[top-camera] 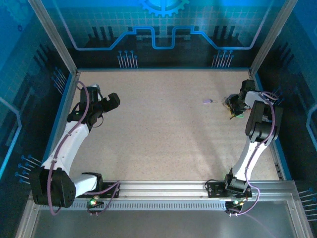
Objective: Put the keys on the keyring
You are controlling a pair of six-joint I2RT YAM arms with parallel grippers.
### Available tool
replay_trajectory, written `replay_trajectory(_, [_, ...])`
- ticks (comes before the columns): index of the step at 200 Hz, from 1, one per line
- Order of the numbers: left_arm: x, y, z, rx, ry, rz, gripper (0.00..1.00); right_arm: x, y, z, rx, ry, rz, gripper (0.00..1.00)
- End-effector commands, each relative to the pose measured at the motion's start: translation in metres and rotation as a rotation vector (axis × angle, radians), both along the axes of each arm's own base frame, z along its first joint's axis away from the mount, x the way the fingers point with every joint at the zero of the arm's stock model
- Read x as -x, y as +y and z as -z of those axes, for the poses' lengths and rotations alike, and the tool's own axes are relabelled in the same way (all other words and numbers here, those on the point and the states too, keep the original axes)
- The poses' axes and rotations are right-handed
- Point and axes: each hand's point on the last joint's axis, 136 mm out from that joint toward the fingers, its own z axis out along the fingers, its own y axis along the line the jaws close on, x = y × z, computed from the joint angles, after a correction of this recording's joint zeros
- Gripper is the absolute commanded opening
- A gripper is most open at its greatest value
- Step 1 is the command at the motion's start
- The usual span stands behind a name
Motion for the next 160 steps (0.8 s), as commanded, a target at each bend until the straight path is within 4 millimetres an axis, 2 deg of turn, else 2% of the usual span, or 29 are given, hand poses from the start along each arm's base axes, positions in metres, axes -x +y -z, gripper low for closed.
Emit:
replay_trajectory(1, [0.001, -0.005, 0.0, 0.011, 0.01, 0.016, 0.99, 0.004, 0.004, 0.011, 0.0, 0.032, 0.024, 0.22])
replay_trajectory(89, [0.0, -0.005, -0.004, 0.01, -0.009, 0.018, 0.99, -0.007, -0.013, -0.007, 0.172, 0.02, -0.054, 0.2])
replay_trajectory(138, [-0.001, -0.006, -0.003, 0.02, -0.007, 0.017, 0.99, -0.014, -0.012, -0.005, 0.186, 0.0, -0.096, 0.21])
replay_trajectory(160, [0.001, -0.006, 0.001, 0.023, 0.015, 0.014, 0.99, -0.019, -0.009, -0.006, 0.183, -0.023, -0.116, 0.25])
